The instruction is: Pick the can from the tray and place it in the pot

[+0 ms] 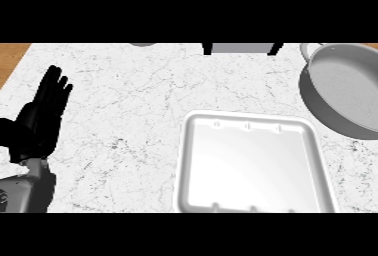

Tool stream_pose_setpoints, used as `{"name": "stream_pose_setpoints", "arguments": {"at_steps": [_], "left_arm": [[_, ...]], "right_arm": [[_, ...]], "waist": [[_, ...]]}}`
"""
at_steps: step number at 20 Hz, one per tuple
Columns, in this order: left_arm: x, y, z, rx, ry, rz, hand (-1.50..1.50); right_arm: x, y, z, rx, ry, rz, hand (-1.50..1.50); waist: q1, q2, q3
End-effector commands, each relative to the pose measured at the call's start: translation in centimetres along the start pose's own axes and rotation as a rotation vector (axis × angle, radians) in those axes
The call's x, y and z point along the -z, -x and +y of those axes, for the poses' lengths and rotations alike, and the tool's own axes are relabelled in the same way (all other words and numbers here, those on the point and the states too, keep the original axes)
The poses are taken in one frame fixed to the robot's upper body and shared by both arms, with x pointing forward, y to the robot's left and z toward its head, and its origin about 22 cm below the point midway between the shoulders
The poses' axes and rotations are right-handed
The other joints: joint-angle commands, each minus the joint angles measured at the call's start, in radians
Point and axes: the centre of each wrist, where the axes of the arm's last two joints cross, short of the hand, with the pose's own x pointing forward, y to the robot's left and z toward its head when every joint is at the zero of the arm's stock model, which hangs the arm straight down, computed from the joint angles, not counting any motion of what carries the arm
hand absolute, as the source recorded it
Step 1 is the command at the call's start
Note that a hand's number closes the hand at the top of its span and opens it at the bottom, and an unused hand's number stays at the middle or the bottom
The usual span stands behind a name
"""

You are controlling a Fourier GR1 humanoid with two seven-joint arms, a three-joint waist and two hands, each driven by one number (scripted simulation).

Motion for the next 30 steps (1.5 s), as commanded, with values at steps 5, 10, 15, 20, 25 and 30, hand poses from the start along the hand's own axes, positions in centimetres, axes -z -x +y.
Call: {"name": "stream_pose_setpoints", "arguments": {"at_steps": [5,10,15,20,25,30], "left_arm": [[-0.1,0.1,0.4,-0.012,0.015,0.017,0.0],[0.3,-1.2,-0.9,-0.018,0.038,-0.008,0.0],[0.8,-1.1,-0.5,-0.008,0.032,-0.026,0.0],[1.3,-1.4,-1.6,-0.032,0.044,-0.012,0.0],[1.0,-0.2,-1.9,-0.013,0.047,-0.009,0.0],[-0.1,-0.2,-1.9,-0.015,0.066,-0.027,0.0]], "right_arm": [[4.4,5.8,0.1,0.104,0.034,0.071,1.5],[5.8,5.4,-0.1,-0.299,0.144,0.042,1.5],[7.3,9.7,4.3,-0.412,0.13,0.092,1.5],[8.6,12.5,6.4,-0.426,0.084,0.103,1.5],[8.1,14.2,6.3,-0.286,0.003,0.272,-1.5],[8.2,14.9,7.9,-0.092,-0.116,0.243,-1.5]], "waist": [[0.011,0.002,0.001],[0.035,0.01,0.002],[0.044,0.013,0.003],[0.039,0.013,0.003],[0.049,0.021,0.004],[0.059,0.02,0.005]]}}
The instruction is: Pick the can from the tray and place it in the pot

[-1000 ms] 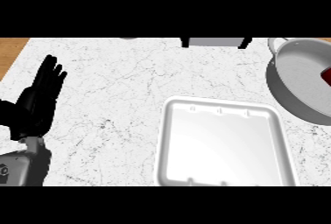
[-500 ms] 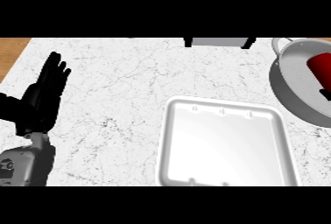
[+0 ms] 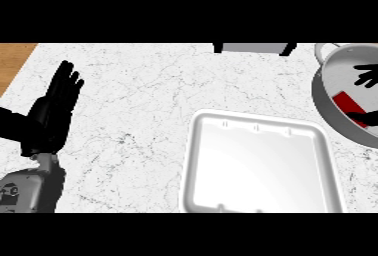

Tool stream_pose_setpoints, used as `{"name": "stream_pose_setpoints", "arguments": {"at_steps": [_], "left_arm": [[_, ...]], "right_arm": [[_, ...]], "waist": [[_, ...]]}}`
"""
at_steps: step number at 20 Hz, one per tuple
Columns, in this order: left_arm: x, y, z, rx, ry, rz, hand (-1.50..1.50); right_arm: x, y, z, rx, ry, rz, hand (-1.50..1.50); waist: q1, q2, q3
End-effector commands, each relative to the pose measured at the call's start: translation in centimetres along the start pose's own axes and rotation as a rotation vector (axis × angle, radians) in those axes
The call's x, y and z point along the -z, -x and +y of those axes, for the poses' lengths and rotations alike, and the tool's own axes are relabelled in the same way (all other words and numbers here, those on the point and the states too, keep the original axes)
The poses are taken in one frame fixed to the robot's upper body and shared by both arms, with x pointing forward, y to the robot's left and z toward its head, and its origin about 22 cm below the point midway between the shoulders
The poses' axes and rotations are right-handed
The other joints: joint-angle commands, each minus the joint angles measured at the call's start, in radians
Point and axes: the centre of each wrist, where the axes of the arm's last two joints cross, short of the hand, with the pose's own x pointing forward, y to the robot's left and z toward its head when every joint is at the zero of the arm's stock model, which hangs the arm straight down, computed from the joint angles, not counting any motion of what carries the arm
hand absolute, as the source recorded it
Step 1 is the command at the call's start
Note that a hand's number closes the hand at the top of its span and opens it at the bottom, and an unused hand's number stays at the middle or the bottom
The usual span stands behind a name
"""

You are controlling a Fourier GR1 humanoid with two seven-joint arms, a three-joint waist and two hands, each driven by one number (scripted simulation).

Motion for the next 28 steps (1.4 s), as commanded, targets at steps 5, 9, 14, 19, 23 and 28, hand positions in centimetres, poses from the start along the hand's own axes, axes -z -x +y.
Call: {"name": "stream_pose_setpoints", "arguments": {"at_steps": [5,9,14,19,23,28], "left_arm": [[0.1,0.3,0.4,-0.004,-0.01,-0.006,0.0],[0.1,-0.4,-0.2,0.006,0.0,0.0,0.0],[0.4,-1.0,0.6,-0.006,-0.007,-0.009,0.0],[0.5,-1.4,-0.9,0.003,-0.01,-0.024,0.0],[0.5,-0.9,0.2,0.011,-0.013,-0.017,0.0],[0.4,-1.2,-0.1,-0.007,-0.008,-0.022,0.0]], "right_arm": [[1.8,-0.6,0.5,0.401,-0.038,-0.099,-1.5],[2.0,-0.6,-0.8,0.558,0.026,-0.087,-1.5],[-1.1,1.6,-5.1,0.684,0.101,-0.062,-1.5],[-3.9,3.1,-7.6,0.692,0.105,-0.047,-1.5],[-5.5,3.6,-9.8,0.693,0.1,-0.038,-1.5],[-6.0,3.4,-11.6,0.687,0.07,-0.03,-1.5]], "waist": [[-0.002,0.002,0.001],[-0.002,0.001,0.001],[-0.004,0.004,0.003],[-0.011,0.01,0.006],[-0.009,0.013,0.007],[-0.002,0.014,0.009]]}}
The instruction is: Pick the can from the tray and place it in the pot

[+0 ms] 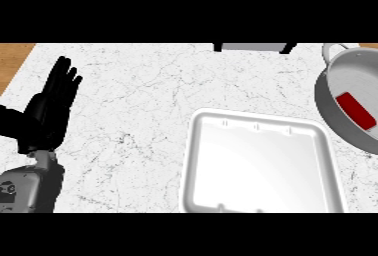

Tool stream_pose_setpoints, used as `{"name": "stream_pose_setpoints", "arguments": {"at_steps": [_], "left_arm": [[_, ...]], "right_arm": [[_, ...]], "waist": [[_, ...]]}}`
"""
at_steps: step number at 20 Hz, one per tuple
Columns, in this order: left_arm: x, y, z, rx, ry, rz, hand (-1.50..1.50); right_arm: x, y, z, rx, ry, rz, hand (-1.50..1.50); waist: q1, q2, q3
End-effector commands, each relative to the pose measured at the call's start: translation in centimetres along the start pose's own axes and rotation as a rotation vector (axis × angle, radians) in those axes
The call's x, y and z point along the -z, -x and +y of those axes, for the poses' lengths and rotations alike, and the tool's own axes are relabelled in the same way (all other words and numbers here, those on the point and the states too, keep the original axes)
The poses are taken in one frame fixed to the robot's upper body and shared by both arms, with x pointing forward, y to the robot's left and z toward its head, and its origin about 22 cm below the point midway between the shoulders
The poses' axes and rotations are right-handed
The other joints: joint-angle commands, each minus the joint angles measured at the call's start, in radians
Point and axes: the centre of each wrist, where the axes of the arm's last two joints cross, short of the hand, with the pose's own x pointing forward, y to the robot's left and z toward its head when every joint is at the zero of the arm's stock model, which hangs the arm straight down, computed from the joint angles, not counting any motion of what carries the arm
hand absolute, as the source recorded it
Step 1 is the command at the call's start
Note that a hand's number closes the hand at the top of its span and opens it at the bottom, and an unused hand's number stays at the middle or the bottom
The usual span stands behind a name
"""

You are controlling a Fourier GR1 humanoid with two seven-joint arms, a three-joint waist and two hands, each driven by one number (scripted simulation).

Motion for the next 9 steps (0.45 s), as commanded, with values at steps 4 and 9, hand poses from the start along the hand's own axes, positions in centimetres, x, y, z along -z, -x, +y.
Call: {"name": "stream_pose_setpoints", "arguments": {"at_steps": [4,9], "left_arm": [[-0.5,0.8,-0.4,0.001,-0.005,0.0,0.0],[-0.4,0.4,0.5,0.006,0.002,-0.004,0.0]], "right_arm": [[-1.5,-0.5,-2.0,0.066,-0.09,-0.093,-1.5],[-2.9,0.1,-2.6,0.072,-0.093,-0.059,-1.5]], "waist": [[0.006,0.002,0.003],[0.002,0.0,0.004]]}}
